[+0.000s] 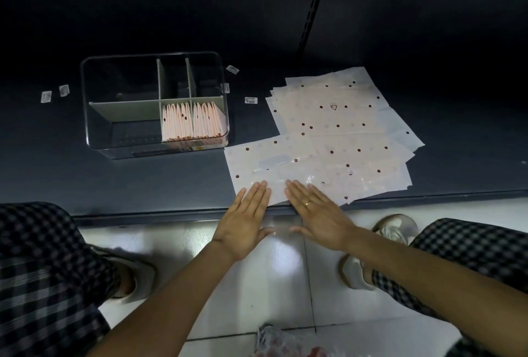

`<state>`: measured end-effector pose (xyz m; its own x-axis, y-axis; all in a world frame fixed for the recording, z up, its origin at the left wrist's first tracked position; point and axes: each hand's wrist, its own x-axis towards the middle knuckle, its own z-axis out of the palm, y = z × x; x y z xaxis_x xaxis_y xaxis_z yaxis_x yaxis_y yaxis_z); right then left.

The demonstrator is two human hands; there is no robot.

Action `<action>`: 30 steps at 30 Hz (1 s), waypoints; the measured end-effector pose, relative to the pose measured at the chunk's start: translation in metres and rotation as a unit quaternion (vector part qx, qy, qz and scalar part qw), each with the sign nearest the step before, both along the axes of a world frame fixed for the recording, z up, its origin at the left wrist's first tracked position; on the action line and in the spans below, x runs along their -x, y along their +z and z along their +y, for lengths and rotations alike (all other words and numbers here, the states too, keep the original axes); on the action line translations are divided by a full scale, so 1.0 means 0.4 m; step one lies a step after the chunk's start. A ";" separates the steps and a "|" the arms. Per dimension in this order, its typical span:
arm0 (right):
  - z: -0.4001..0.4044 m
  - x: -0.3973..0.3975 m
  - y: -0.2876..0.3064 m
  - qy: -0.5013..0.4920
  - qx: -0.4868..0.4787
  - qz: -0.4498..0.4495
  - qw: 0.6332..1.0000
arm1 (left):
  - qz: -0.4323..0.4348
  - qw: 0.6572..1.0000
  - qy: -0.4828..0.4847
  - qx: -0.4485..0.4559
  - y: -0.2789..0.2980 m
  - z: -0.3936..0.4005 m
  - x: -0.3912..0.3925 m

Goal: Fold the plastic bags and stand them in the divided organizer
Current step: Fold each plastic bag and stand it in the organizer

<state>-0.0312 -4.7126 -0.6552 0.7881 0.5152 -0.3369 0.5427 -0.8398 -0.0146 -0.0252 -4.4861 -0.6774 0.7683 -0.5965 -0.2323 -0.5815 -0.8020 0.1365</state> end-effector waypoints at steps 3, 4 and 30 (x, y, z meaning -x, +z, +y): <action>-0.081 -0.003 0.009 -0.027 0.033 0.008 0.999 | 0.002 0.999 -0.008 0.031 0.002 0.009 -0.002; -0.099 -0.005 0.014 -0.041 0.030 0.009 0.999 | 0.003 0.998 -0.008 0.056 0.004 0.012 -0.003; -0.121 -0.182 0.144 -0.238 -0.318 0.208 0.894 | 0.098 0.900 0.266 0.330 0.071 0.049 -0.110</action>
